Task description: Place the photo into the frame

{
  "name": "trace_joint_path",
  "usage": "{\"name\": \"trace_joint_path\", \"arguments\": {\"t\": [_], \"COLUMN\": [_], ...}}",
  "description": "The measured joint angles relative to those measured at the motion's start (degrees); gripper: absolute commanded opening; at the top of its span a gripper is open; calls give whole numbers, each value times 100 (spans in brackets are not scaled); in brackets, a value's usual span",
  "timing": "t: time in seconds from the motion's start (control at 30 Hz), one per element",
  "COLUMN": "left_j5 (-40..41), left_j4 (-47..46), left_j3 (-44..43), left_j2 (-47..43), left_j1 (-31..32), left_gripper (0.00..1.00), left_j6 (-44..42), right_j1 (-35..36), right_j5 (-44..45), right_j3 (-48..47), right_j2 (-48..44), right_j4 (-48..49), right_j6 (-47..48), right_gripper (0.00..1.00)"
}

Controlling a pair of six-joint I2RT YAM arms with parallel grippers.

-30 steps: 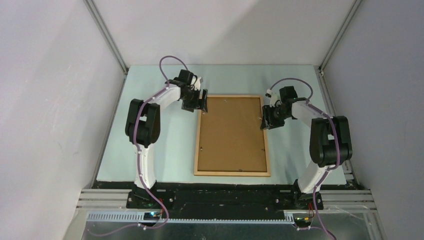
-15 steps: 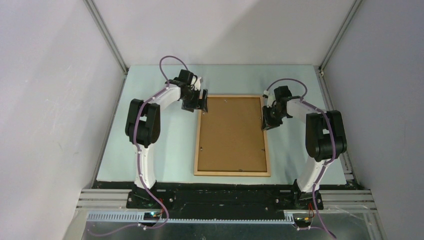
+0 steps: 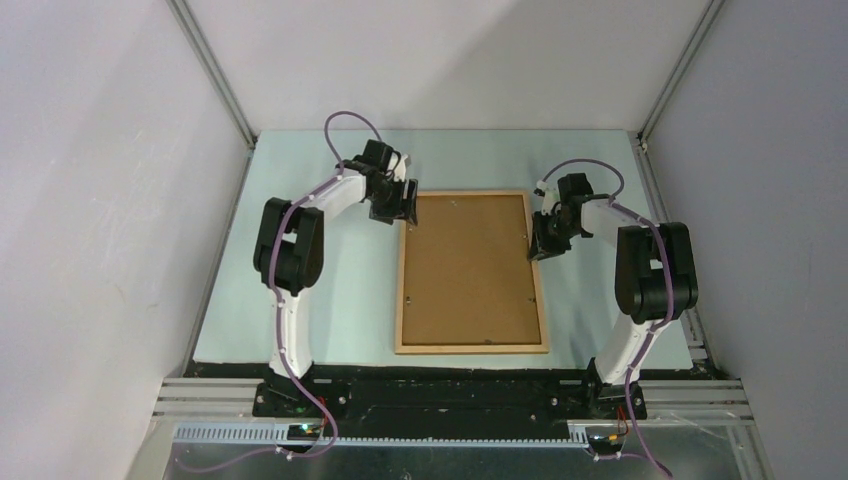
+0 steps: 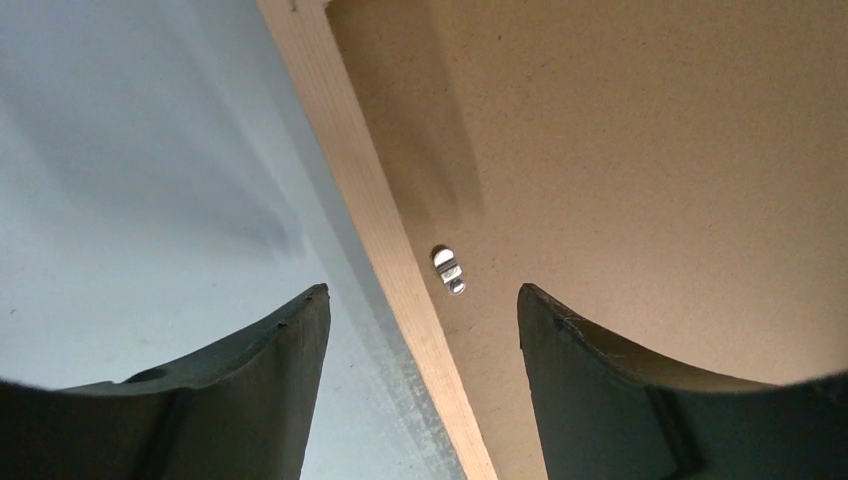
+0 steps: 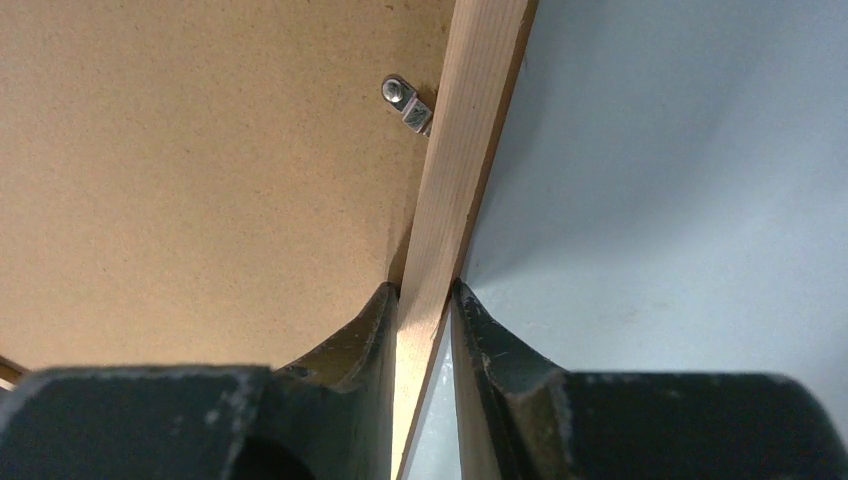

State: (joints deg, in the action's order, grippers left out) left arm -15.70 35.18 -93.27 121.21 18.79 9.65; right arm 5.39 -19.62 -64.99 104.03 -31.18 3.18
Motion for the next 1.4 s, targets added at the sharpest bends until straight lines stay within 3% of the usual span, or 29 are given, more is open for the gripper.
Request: {"name": "trace_joint_path", "arguments": {"t": [0.7,1.4], "left_j5": [745,754], "left_j4": [-61,-415], "left_j3": [-212,284], "left_j2": [330,42], "left_j1": [286,306], "left_gripper": [49,41], "left_j6": [144,129], "right_j1": [-44,-103], "right_j5": [-83,-162], "right_j3": [15,37], "right_j2": [0,0], "right_j4": [20,39], "right_j6": [2,2], "right_gripper": [6,5]}}
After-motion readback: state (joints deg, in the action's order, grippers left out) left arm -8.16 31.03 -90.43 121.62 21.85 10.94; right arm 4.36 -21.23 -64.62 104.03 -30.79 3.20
